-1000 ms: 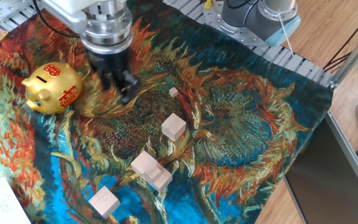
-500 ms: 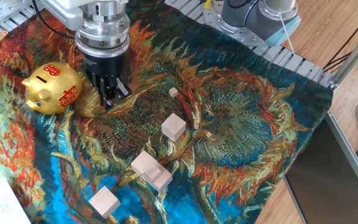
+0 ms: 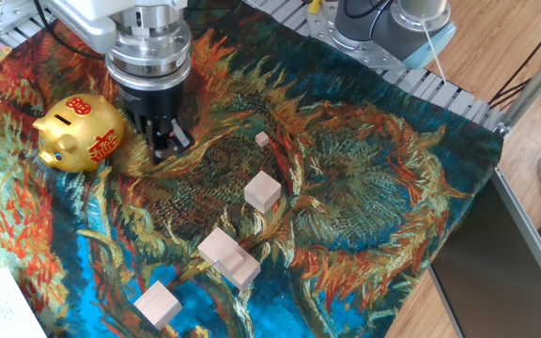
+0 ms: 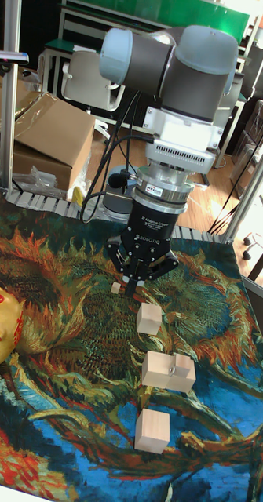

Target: Drop coins into a piggy bank

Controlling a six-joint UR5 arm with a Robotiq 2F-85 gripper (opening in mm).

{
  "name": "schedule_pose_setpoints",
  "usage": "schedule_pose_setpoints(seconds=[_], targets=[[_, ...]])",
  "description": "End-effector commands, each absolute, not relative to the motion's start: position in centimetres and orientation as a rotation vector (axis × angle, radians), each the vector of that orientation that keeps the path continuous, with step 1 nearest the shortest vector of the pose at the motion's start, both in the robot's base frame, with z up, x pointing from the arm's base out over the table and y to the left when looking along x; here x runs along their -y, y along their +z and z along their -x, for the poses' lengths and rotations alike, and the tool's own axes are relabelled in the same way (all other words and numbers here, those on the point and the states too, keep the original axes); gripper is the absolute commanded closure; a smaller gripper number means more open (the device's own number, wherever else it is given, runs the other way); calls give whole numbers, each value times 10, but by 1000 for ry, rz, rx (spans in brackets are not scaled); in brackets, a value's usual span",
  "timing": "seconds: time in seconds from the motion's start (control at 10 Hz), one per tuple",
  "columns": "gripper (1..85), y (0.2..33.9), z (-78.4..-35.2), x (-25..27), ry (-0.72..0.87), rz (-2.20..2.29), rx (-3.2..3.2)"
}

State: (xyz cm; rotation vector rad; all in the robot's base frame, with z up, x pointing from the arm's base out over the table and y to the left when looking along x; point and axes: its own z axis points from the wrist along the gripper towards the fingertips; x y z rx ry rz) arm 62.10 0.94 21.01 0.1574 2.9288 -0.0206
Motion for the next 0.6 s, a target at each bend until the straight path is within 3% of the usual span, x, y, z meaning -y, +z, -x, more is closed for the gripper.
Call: schedule_pose_setpoints(seconds=[0.0, 0.2, 0.5], targets=[[843, 216, -631, 9, -134, -77, -2900], [843, 213, -636, -18, 3, 61, -2898], [843, 207, -615, -27, 64, 151, -2990]])
